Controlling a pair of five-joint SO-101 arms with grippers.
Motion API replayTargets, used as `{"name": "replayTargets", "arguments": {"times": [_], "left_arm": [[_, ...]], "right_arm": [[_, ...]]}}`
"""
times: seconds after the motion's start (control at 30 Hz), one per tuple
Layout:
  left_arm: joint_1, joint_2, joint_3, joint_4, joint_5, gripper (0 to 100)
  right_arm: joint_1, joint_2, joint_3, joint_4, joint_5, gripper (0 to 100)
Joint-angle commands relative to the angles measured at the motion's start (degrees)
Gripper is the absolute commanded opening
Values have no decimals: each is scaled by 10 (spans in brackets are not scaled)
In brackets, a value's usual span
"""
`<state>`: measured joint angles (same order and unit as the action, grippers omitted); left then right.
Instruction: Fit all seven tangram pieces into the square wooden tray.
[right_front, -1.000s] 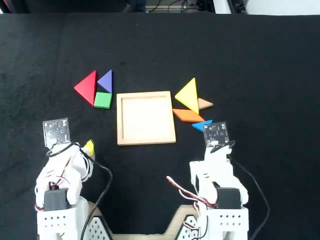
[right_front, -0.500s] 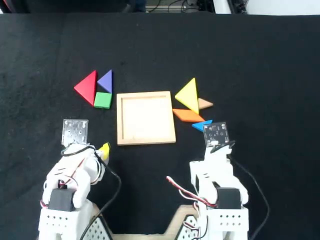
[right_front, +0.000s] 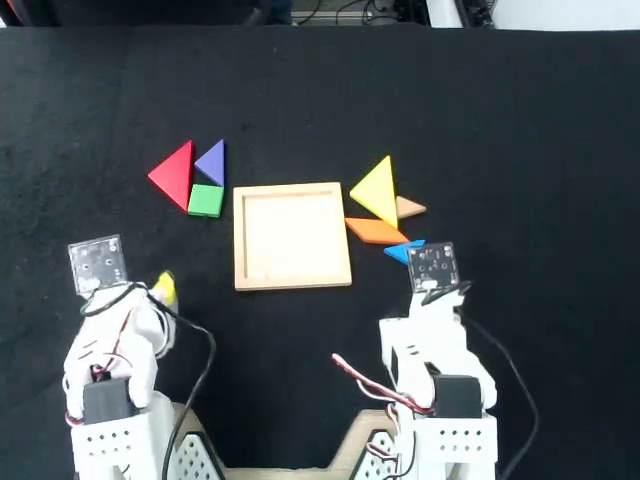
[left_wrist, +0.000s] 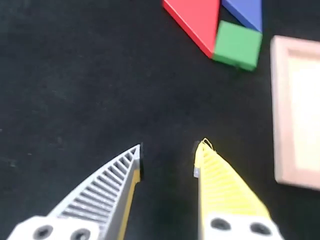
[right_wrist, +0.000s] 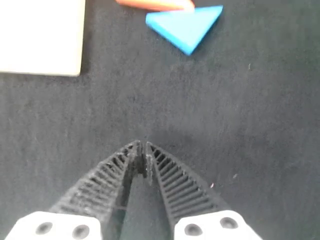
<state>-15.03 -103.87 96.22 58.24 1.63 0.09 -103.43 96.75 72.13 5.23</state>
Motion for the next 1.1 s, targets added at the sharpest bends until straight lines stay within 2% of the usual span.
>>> {"name": "replayTargets", "arguments": {"times": [0.0,0.37,0.5,0.7,1.07], "left_arm": [[-16,-4,11,-15,-56,181],[15,-3,11,11,-57,181],[12,-3,11,11,-59,183],[12,-3,11,11,-60,184],[12,-2,11,11,-61,184]], "right_arm": [[-3,-40,-2,-63,-5,12],[-3,-41,-2,-117,-5,12],[-4,-41,-7,-120,-1,15],[-3,-41,-13,-177,-1,15],[-4,-41,-102,-181,-1,15]]}}
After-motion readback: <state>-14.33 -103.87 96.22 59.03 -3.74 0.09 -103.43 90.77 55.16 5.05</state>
